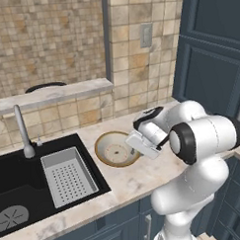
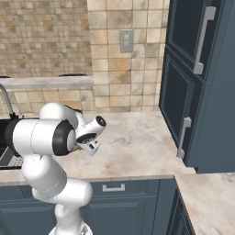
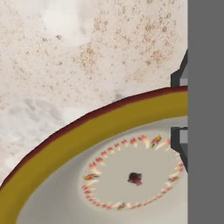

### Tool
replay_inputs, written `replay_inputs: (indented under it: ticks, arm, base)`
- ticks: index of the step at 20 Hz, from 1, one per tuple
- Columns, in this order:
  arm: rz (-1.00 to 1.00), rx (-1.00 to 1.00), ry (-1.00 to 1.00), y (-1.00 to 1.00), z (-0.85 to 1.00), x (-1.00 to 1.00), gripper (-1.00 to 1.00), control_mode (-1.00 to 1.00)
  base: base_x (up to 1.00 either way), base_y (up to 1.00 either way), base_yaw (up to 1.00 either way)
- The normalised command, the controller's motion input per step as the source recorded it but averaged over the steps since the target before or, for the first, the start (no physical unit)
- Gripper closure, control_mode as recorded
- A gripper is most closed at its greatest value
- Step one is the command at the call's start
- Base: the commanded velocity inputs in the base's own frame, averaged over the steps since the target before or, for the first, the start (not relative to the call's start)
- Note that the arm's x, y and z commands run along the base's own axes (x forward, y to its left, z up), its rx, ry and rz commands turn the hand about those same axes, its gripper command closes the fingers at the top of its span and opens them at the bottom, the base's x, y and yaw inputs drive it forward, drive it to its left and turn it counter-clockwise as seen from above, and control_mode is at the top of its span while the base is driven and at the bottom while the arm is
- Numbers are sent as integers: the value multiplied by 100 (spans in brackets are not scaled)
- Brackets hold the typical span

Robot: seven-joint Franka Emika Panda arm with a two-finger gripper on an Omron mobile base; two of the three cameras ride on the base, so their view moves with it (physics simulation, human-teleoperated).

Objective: Pick the cup and bowl from the counter and place them on the counter next to the sink.

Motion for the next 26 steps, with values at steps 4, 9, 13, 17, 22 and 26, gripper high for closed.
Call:
replay_inputs:
  ticks: [4,9,13,17,22,26]
  arm:
    - [0,0,1,0,0,0,100,-100]
    - [0,0,-1,0,0,0,-100,-100]
    - [0,-1,-3,0,9,-5,-100,-100]
    - [0,0,-11,0,56,-24,-100,-100]
    - [0,0,-16,-2,89,-33,-100,-100]
    - [0,-3,-9,-27,70,-60,-100,-100]
  base:
    - [0,0,0]
    - [0,0,0]
    - [0,0,0]
    - [0,0,0]
    - [0,0,0]
    - [0,0,0]
